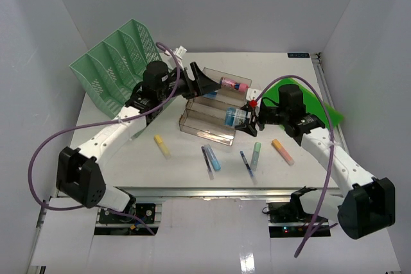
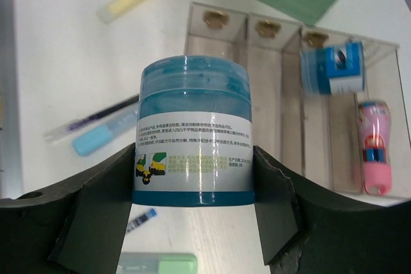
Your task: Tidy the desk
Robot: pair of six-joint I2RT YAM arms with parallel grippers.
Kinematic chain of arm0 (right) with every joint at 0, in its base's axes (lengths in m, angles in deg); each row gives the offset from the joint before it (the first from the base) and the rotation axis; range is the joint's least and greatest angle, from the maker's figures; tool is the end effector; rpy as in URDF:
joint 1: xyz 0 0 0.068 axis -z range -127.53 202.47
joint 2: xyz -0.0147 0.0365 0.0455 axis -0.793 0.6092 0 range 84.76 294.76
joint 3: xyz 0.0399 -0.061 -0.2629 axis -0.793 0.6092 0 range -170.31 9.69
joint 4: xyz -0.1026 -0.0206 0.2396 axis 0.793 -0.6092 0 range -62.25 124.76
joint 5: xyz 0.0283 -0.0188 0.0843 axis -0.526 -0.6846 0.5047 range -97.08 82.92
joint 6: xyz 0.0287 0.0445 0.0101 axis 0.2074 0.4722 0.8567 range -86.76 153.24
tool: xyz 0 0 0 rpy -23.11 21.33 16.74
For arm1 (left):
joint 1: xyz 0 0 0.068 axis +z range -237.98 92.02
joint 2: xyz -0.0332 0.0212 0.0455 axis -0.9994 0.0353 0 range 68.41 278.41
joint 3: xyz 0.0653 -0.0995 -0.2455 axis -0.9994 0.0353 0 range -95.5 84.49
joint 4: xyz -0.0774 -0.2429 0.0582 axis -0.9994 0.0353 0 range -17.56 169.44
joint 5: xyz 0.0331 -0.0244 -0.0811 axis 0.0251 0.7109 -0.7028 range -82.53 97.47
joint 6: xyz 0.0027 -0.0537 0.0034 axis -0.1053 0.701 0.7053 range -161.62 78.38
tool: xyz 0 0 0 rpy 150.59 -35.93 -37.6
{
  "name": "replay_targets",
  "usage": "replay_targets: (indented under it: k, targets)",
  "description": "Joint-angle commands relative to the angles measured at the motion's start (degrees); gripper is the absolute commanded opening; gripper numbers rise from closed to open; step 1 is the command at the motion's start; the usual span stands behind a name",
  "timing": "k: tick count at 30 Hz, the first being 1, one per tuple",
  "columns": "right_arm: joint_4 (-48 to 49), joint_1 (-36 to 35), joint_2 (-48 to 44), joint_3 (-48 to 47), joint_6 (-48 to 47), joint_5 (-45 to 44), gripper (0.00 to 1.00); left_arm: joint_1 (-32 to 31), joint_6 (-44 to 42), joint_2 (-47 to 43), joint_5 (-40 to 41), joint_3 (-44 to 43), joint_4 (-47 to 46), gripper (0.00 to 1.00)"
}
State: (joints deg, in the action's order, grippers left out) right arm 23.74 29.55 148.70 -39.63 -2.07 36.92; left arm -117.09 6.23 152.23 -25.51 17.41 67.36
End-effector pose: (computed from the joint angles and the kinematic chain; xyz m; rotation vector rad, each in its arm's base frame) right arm 0.2170 0.1186 0.3038 -1.3303 1.4079 0.6266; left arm 0.2922 -0.1848 0.3419 0.1457 1.9876 -1.4314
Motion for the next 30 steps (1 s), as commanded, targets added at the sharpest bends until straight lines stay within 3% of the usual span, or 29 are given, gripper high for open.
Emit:
replay_targets:
  k: [1, 12, 18, 23, 26, 30]
  targets:
    - [-0.6, 4.58, 7.14, -7.31, -3.89, -2.45, 0.09, 0.94, -16.38, -8.04, 17.74, -0.94, 21.52, 0.93]
    - [-2.5, 4.69, 33.8, -29.61, -6.39, -9.76, 0.12, 1.17, -14.49, -34.8, 18.23, 27.85, 20.23, 0.93]
    - [-2.82, 4.58, 43.28, -37.58, -4.93, -10.67, 0.16, 1.17, -10.33, -46.53, 19.02, 35.22, 21.42, 0.98]
    - [-1.56, 4.35, 47.88, -39.34, -3.8, -12.7, 0.22, 1.17, -7.14, -48.35, 18.47, 38.86, 20.65, 0.98]
    - [-1.48, 4.28, 49.08, -39.48, -3.31, -12.64, 0.38, 1.17, -5.3, -48.07, 17.7, 40.9, 19.18, 0.98]
    - [-1.41, 4.12, 47.92, -38.02, -2.93, -12.76, 0.8, 1.17, -3.32, -47.46, 16.34, 43.05, 16.75, 0.98]
